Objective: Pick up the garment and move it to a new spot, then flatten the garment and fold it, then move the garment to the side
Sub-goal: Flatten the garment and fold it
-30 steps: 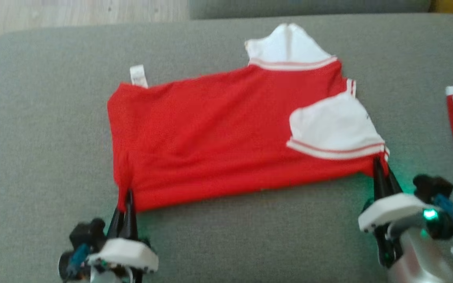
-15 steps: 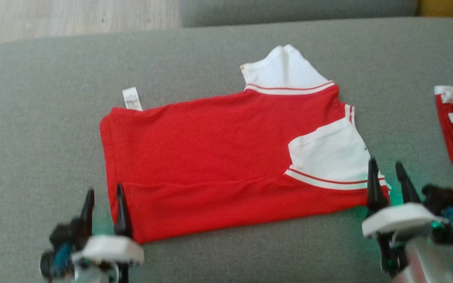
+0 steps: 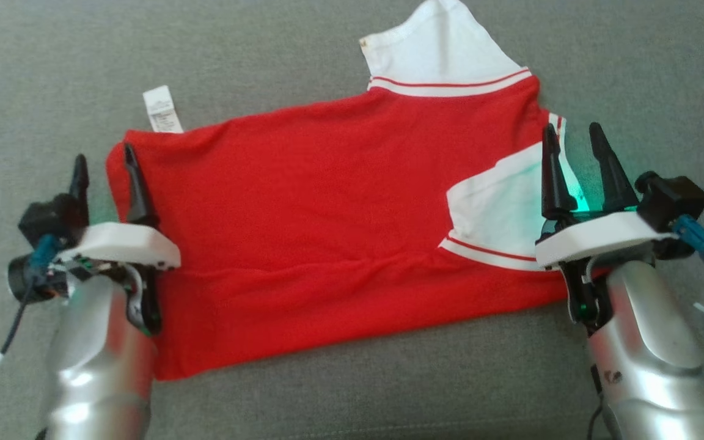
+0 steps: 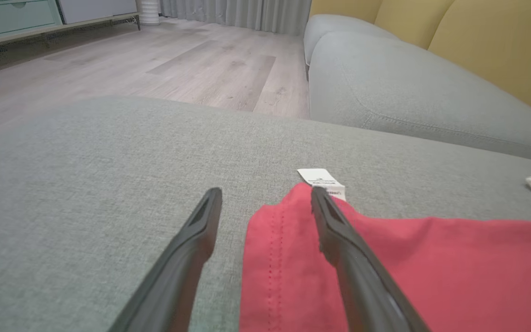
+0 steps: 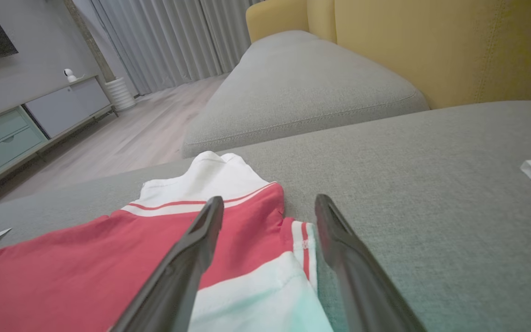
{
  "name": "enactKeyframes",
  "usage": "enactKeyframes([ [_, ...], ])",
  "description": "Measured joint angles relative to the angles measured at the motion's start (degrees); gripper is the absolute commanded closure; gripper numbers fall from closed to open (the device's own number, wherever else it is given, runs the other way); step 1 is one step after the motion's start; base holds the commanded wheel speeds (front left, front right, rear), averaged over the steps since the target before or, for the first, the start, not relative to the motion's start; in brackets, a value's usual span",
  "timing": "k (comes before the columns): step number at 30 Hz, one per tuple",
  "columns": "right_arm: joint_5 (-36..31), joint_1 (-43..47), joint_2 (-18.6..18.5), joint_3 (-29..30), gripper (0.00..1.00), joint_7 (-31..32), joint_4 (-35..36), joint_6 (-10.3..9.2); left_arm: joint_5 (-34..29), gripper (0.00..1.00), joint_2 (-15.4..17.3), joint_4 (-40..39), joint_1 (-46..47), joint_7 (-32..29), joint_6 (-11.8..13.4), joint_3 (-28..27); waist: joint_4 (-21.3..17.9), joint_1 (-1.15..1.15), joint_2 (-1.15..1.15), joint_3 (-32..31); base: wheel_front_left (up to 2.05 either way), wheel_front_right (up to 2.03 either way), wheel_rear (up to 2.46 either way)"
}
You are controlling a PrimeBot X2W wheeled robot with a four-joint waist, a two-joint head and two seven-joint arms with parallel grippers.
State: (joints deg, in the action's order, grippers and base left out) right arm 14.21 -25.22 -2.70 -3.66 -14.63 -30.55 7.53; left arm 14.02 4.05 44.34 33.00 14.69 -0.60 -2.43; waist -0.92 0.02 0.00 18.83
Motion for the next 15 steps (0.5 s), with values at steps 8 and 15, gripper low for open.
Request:
enactKeyframes([
  [8, 0.4, -2.2, -1.7, -2.3, 0.00, 0.0, -0.7, 0.00, -1.1, 0.00, 1.2, 6.7, 3.9, 0.0, -0.9, -1.7, -2.0, -0.02, 0.00, 3.1, 0.00, 0.00, 0.00],
  [15, 0.4, -12.9, -5.3, -4.3, 0.00, 5.9, -2.5, 0.00, -3.1, 1.00, 0.7, 8.4, 6.2, 0.1, -2.5, -0.8, -0.6, -0.02, 0.00, 4.2, 0.00, 0.00, 0.00],
])
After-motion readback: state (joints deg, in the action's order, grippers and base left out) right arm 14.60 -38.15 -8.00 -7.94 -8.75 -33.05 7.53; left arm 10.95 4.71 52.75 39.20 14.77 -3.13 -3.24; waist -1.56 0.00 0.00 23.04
